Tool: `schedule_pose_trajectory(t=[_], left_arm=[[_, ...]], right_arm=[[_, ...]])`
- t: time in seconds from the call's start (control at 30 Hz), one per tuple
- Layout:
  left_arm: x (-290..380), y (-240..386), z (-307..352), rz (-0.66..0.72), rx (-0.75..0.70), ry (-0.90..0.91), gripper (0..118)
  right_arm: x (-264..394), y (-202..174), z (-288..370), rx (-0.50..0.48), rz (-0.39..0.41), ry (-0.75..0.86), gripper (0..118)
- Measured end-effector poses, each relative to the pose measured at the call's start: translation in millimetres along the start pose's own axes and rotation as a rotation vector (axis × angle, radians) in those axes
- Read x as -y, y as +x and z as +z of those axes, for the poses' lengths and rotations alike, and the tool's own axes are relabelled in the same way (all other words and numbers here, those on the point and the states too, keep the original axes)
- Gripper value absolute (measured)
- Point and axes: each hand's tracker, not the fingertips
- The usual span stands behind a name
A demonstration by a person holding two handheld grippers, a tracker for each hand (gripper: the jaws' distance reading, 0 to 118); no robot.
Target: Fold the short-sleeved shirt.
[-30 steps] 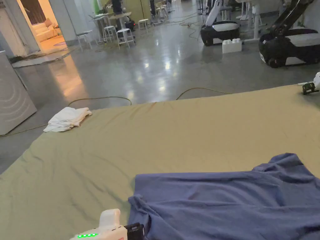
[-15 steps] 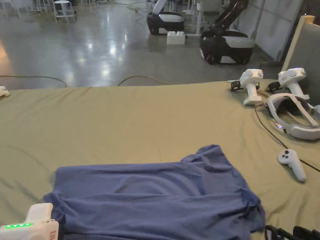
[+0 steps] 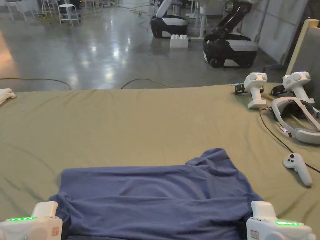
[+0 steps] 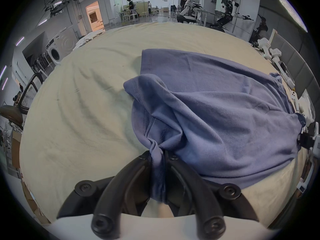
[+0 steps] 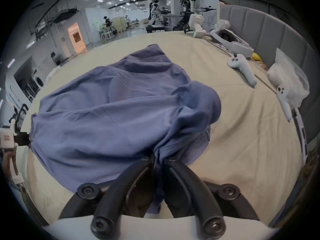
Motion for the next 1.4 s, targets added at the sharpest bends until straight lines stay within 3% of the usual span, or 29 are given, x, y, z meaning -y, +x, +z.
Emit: schedule_pose_trajectory(t=[0.23,0.43,0.67,0.7,0.73,0.77,0.8,0.83,1.07,1.3,1.4], left_arm=[[34,-35,99,0.087,0.168,0.187,10],[118,-54,142,0.071,0.170,0.151,10],[185,-54,136,0.030,0.183,0.062,11],[186,-56,133,0.049,0.189,0.059,18],[186,-60,131,0.097,0.199,0.055,33],[184,-63,134,0.133,0.202,0.068,65],[184,-67,140,0.156,0.230,0.100,86],[182,-71,151,0.180,0.283,0.159,97],[154,-52,290,0.164,0.294,0.686,99],[165,5,386,-0.045,-0.028,1.061,99],[178,21,407,-0.070,-0.012,1.132,98]], right_arm=[[8,2,61,0.019,-0.009,0.089,9],[61,8,123,0.002,0.025,0.084,9],[117,17,141,-0.019,0.049,0.009,10],[120,18,139,-0.024,0.045,0.008,15],[122,19,140,-0.032,0.046,0.017,29],[123,20,142,-0.028,0.046,0.032,57],[122,21,145,-0.035,0.042,0.044,67],[120,22,151,-0.043,0.034,0.065,67],[75,3,254,-0.129,0.039,0.454,67],[63,-28,353,-0.216,0.089,0.818,67],[64,-46,379,-0.208,0.127,0.869,66]])
